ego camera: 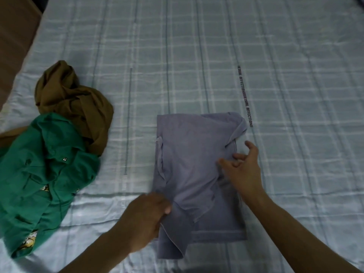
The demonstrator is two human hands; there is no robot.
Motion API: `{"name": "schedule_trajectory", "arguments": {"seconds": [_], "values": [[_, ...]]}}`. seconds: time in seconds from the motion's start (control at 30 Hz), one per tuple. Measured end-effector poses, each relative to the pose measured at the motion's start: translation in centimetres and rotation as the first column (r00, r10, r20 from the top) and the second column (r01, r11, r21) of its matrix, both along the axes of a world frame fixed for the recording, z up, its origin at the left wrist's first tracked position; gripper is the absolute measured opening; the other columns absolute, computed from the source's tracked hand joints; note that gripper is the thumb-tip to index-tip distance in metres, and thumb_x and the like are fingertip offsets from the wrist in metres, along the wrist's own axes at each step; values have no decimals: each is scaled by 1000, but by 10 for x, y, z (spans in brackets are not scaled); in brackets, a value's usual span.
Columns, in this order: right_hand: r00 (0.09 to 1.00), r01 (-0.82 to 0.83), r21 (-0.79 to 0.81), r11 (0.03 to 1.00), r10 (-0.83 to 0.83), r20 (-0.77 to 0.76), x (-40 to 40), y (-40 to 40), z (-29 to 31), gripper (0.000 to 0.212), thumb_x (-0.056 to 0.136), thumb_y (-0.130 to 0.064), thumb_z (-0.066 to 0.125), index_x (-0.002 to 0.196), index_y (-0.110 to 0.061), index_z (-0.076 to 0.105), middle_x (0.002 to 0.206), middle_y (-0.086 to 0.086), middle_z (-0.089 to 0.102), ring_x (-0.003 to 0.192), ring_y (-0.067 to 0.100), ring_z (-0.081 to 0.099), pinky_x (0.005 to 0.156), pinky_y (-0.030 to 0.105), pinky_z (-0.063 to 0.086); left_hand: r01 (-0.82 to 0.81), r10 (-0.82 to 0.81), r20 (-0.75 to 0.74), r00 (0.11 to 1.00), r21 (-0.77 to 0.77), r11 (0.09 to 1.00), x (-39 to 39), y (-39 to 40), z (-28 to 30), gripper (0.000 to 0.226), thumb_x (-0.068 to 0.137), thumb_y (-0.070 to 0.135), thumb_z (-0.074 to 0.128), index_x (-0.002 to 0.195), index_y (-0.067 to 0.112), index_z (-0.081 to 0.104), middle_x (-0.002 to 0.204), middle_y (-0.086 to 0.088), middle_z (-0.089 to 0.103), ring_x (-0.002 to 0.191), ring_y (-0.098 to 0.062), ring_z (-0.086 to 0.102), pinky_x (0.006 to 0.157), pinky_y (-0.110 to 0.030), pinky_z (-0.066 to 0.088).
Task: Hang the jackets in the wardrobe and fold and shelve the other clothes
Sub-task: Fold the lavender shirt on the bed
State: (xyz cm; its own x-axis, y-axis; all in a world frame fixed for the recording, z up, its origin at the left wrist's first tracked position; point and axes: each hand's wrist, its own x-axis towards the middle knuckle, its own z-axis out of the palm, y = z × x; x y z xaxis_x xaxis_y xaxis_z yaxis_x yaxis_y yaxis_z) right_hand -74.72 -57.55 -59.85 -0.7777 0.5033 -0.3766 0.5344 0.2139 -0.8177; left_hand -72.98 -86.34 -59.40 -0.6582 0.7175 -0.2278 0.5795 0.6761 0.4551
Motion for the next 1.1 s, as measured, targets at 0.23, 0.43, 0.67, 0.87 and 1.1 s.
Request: {"name": "schedule_trajectory", "arguments": {"seconds": [0.23, 0.43, 0.67, 0.87, 1.1], "values": [[997, 80, -92, 993, -81, -10, -64, 20, -7, 79, 74, -27, 83, 136, -34, 34, 110, 5, 67, 97, 22, 66, 91, 50, 55, -676, 658, 155, 737, 195, 711, -127, 53, -1, 22, 91, 31, 64, 109, 18, 59, 100, 0, 58, 86, -18, 59, 75, -30, 46], [997, 63, -92, 994, -67, -36, -74, 31, -16, 69, 68, -21, 81, 127, -36, 48, 127, 3, 60, 111, 26, 62, 90, 49, 55, -790, 748, 268, 607, 98, 606, -165, 80, -4, 37, 81, 16, 73, 112, 18, 54, 84, 0, 64, 78, -21, 64, 71, -39, 56], [988, -22, -17, 1000, 19, -151, -83, 47, 4, 46, 79, -3, 76, 117, -25, 60, 108, 7, 68, 90, 23, 69, 82, 37, 59, -770, 745, 217, 631, 291, 568, -174, 74, 0, 19, 89, 2, 57, 98, 19, 56, 69, -2, 61, 62, -11, 58, 57, -11, 44], [999, 8, 213, 977, 1, -40, -118, 47, 3, 39, 84, -8, 69, 121, -16, 59, 104, 5, 61, 90, 26, 64, 85, 40, 56, -716, 729, 46, 683, 237, 656, -190, 77, -7, 10, 90, 9, 58, 100, 12, 59, 96, -8, 56, 82, -17, 53, 75, -30, 48], [742, -488, 722, 491, 669, 46, -62, -20, -16, 63, 95, -42, 48, 149, -11, 35, 156, 21, 26, 143, 39, 28, 116, 50, 28, -156, 130, -372, 919, -42, 987, -108, 87, -37, 59, 100, 41, 37, 149, 9, 40, 158, -14, 33, 148, -31, 25, 115, -56, 26]]}}
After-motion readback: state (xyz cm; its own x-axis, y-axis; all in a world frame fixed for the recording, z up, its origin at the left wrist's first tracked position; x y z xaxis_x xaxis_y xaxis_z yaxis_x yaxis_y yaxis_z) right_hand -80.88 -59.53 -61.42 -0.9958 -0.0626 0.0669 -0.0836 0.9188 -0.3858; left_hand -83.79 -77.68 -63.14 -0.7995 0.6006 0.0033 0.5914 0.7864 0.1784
